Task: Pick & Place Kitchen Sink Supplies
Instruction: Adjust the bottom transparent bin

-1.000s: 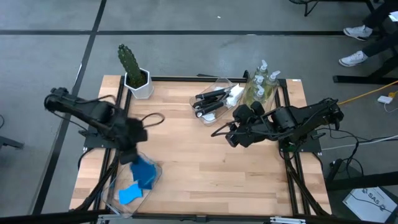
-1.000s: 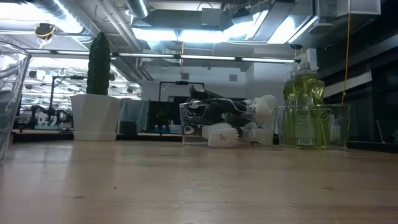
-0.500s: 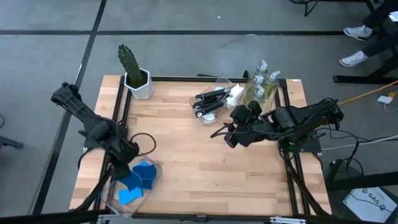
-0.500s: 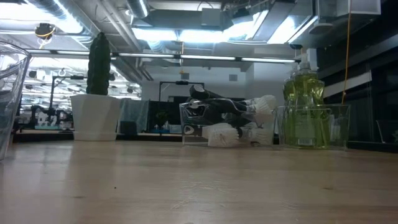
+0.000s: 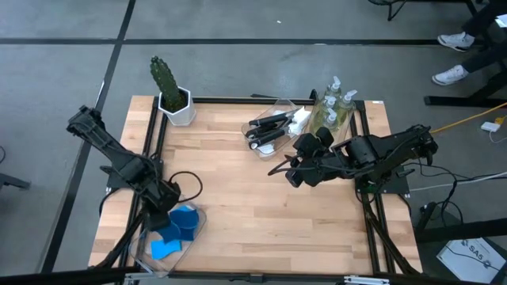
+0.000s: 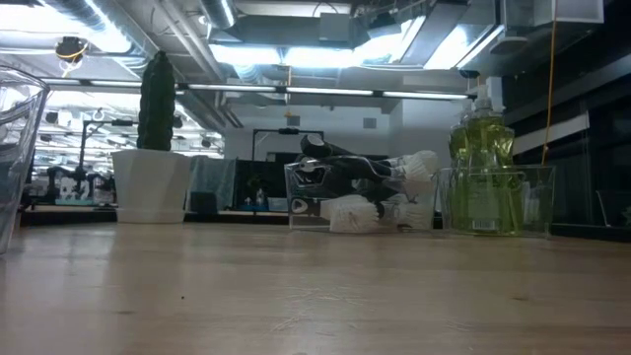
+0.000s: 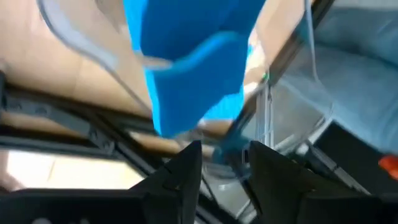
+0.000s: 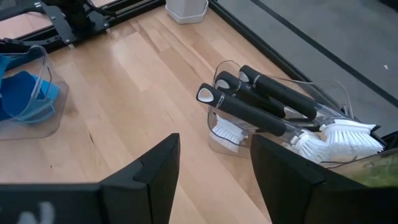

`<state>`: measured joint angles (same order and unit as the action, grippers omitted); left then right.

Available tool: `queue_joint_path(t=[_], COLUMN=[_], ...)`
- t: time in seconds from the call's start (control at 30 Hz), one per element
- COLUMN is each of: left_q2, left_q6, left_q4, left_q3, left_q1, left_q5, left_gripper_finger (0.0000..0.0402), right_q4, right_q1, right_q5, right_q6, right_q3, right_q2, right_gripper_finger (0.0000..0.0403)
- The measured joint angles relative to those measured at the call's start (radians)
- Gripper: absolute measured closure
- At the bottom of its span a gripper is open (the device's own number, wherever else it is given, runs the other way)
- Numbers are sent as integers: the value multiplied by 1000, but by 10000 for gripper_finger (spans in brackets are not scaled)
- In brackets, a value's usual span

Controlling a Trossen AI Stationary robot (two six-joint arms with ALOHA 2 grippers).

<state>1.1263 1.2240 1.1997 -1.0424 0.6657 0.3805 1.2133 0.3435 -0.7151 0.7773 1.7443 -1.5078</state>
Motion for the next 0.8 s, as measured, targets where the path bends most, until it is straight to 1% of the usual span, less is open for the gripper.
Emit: queue_joint_path(t=[0.17, 0.3, 0.43, 0.57, 0.6, 0.73, 0.8], left_q2=[6, 54, 136, 233, 256, 330, 357], left_q6=[-16, -127, -298, -445, -469, -557, -584], left_q4=[-44, -44, -54, -54, -55, -74, -86], left_q3=[0, 0, 0, 0, 0, 0, 0], left_q1=[-57, -108, -130, -142, -146, -174, -191], left_q5=[-126, -143, -120, -152, -167, -189, -226], left_gripper_finger=[270, 283, 317, 381, 391, 399, 400], right_q4=[0, 2, 4, 4, 4, 4, 4], right_q1=[0, 0, 0, 0, 0, 0, 0], right_q5=[0, 0, 0, 0, 0, 0, 0], right_q6=[-9, -34, -63, -83, -83, -109, -107], right_q3=[0, 0, 0, 0, 0, 0, 0], right_q2=[0, 0, 0, 0, 0, 0, 0], right_gripper_finger=[207, 207, 207, 207, 207, 207, 207])
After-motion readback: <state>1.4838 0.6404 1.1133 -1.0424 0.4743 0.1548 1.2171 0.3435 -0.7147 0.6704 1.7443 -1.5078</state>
